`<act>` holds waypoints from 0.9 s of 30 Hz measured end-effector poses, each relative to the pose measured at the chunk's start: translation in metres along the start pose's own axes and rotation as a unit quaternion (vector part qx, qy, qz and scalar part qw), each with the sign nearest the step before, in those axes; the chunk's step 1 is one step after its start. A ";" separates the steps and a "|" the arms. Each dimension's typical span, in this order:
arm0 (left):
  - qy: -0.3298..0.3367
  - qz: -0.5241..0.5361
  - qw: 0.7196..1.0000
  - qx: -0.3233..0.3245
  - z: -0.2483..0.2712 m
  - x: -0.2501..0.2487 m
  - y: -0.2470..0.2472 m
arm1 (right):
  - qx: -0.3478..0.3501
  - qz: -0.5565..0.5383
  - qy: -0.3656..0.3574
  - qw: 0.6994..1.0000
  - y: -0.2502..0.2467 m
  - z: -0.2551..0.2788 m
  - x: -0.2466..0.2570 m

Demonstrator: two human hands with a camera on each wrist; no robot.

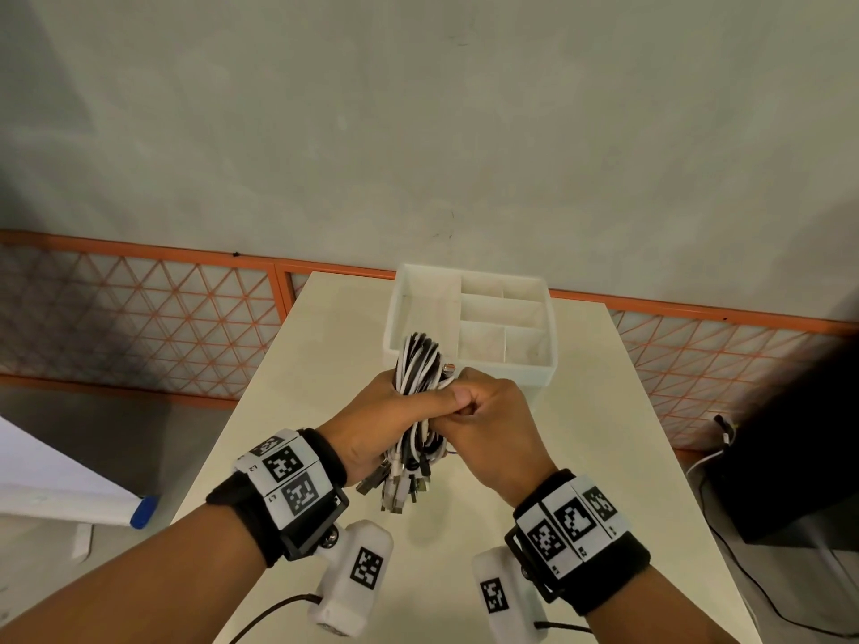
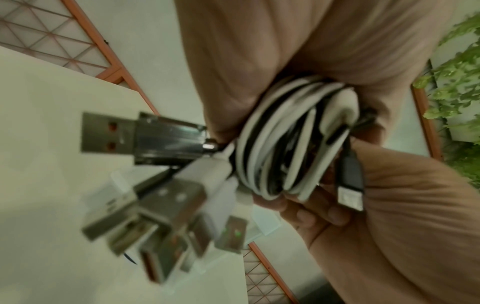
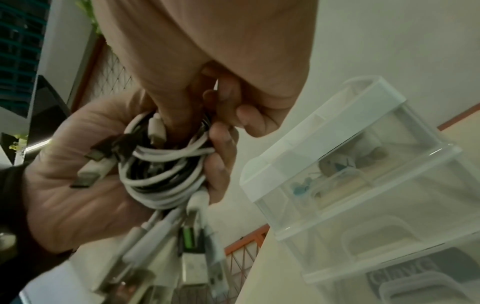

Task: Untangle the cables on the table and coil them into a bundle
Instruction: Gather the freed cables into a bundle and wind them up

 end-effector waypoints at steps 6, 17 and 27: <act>-0.002 0.056 0.995 -0.077 -0.004 0.004 -0.016 | -0.009 -0.129 0.019 0.991 -0.011 0.000 0.010; -0.030 0.106 0.993 -0.039 -0.009 0.008 0.003 | 0.082 -0.057 0.043 0.994 0.019 -0.004 0.000; 0.000 -0.082 0.989 -0.122 -0.010 0.000 -0.022 | 0.078 0.085 0.064 0.991 0.012 -0.001 -0.019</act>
Point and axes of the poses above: each hand's wrist, its own z-axis away from the middle knuckle, its own y-axis out of the palm, x = y × z, the point moved 9 cm from there along -z, towards the middle knuckle
